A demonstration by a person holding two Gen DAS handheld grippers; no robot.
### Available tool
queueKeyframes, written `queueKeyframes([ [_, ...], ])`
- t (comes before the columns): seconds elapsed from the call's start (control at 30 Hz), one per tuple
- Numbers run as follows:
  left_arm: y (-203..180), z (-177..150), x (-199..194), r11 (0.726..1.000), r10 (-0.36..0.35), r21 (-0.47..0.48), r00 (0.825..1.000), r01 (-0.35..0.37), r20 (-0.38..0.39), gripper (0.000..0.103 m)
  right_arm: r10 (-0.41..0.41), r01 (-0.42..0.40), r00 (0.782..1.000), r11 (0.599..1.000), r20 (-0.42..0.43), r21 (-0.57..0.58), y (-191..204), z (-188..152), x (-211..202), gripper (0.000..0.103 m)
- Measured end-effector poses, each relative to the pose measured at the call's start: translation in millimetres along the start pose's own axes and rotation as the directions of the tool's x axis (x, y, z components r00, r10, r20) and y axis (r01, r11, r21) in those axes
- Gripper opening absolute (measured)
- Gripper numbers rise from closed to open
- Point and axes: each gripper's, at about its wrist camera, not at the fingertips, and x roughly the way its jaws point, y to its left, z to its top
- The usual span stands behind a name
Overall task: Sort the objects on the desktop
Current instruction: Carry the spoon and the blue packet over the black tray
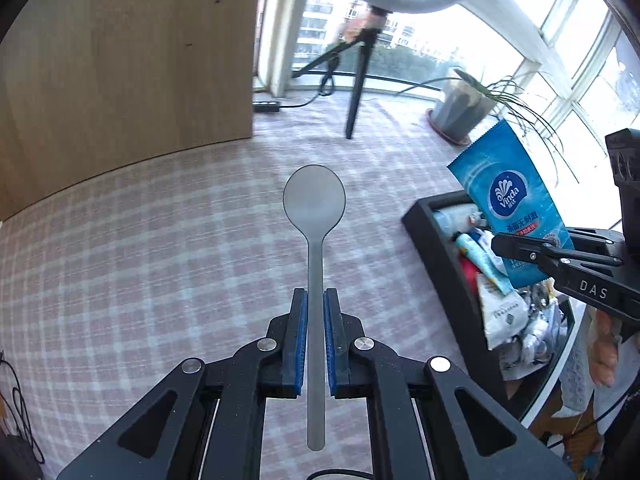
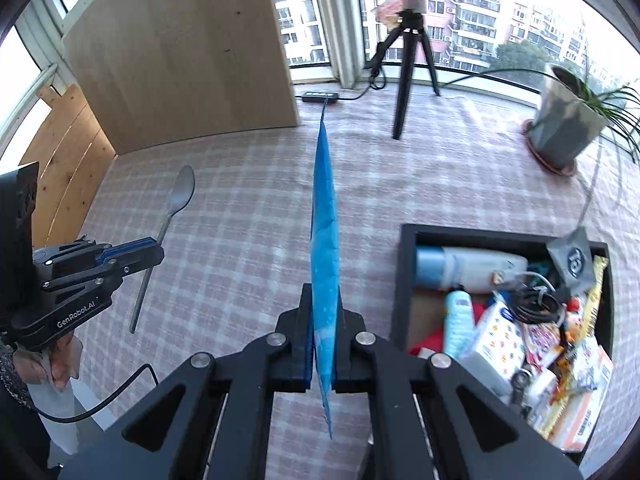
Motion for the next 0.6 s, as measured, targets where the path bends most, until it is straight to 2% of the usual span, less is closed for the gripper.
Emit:
queueKeyframes([
  [0.07,-39.4,11.4,21.2,0.999,-0.030,0.029,1.000,0.030,-0.005,0.007,-0.018,0.018,1.000,1.000,0.005,0.025,-23.7,-11.8,-13.2,0.005],
  [0.27,-132.8,5.8,43.0,0.986,-0.114,0.119,0.993,0.118,-0.038,0.007,-0.075,0.074,0.997,0.993,0.006,0.097,-85.9,-41.1,-43.5,0.005],
  [0.4,-183.5,2.0,50.4,0.976,-0.143,0.160,0.988,0.151,-0.059,0.007,-0.106,0.103,0.994,0.985,0.008,0.138,-122.1,-57.5,-66.9,0.006],
  [0.6,-249.5,9.5,64.5,0.959,-0.180,0.207,0.981,0.192,-0.075,0.007,-0.124,0.122,0.992,0.979,0.000,0.165,-160.0,-70.9,-77.4,0.006],
])
